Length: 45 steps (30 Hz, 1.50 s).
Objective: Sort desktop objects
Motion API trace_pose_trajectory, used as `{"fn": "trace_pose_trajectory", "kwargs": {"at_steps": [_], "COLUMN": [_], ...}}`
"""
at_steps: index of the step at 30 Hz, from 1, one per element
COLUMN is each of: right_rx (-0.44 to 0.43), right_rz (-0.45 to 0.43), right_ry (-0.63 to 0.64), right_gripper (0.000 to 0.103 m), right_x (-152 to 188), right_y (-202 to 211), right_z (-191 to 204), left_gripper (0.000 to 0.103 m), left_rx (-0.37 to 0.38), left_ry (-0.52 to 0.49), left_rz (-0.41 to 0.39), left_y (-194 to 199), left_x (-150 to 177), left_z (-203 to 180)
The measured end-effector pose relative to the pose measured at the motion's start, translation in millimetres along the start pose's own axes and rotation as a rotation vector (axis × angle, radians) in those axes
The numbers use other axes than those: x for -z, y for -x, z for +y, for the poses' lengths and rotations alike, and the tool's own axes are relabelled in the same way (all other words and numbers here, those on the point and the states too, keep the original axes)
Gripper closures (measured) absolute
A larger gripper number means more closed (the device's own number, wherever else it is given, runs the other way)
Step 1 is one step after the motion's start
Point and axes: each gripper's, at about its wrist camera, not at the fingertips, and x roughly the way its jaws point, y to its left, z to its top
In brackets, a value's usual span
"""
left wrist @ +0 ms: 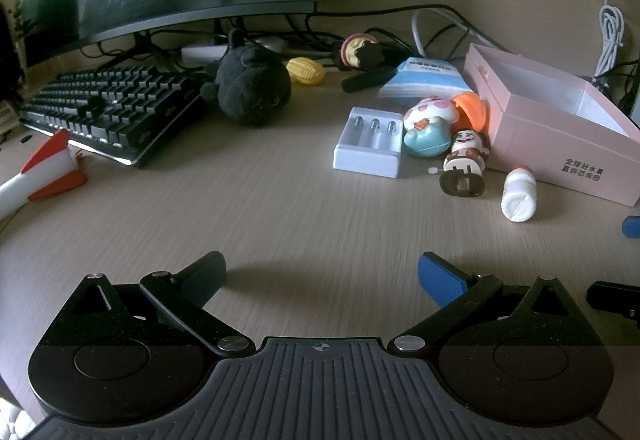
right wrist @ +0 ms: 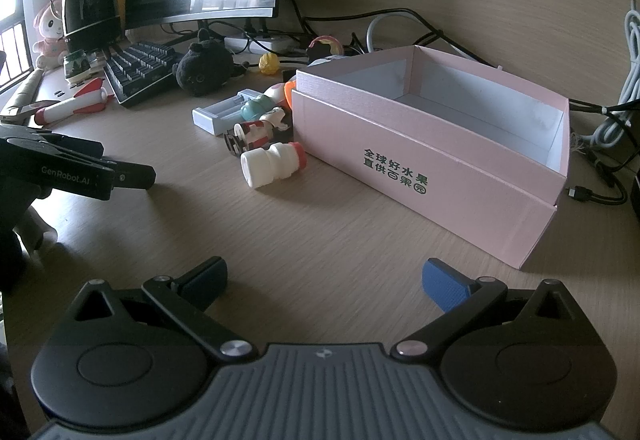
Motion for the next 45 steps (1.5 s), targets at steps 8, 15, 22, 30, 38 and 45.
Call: {"fn": "trace_pose_trajectory", "kwargs": {"at_steps": [8, 15, 22, 30, 38, 45], "right_rx": [0.000, 0.000, 0.000, 0.000, 0.000, 0.020], "right_rz": [0.000, 0.000, 0.000, 0.000, 0.000, 0.000], "right_ry": [0.000, 0.000, 0.000, 0.000, 0.000, -0.017], "right_gripper": [0.000, 0.000, 0.000, 0.000, 0.000, 0.000], "right_x": [0.0, -0.1, -0.1, -0.1, -0.7, -1.4], "right_y": [0.0, -0.1, -0.1, -0.2, -0.8, -4.0], "right_z": [0.0, 0.0, 0.0, -0.3, -0.7, 4.0], "left_gripper": [0.000, 0.000, 0.000, 0.000, 0.000, 0.000], "left_rx": [0.000, 0.001, 0.001, 0.000, 0.001, 0.001], "left_ry": [0.000, 0.000, 0.000, 0.000, 0.000, 0.000], "left_rz": [0.000, 0.000, 0.000, 0.000, 0.000, 0.000], "left_y": [-1.0, -2.0, -3.1, -4.2, -5.4, -6.4], "left_x": [0.1, 0.3, 0.5, 0.7, 0.9, 1.0], "left_z": [1.6, 3.4, 5.1, 6.9, 9.0, 10.7]}}
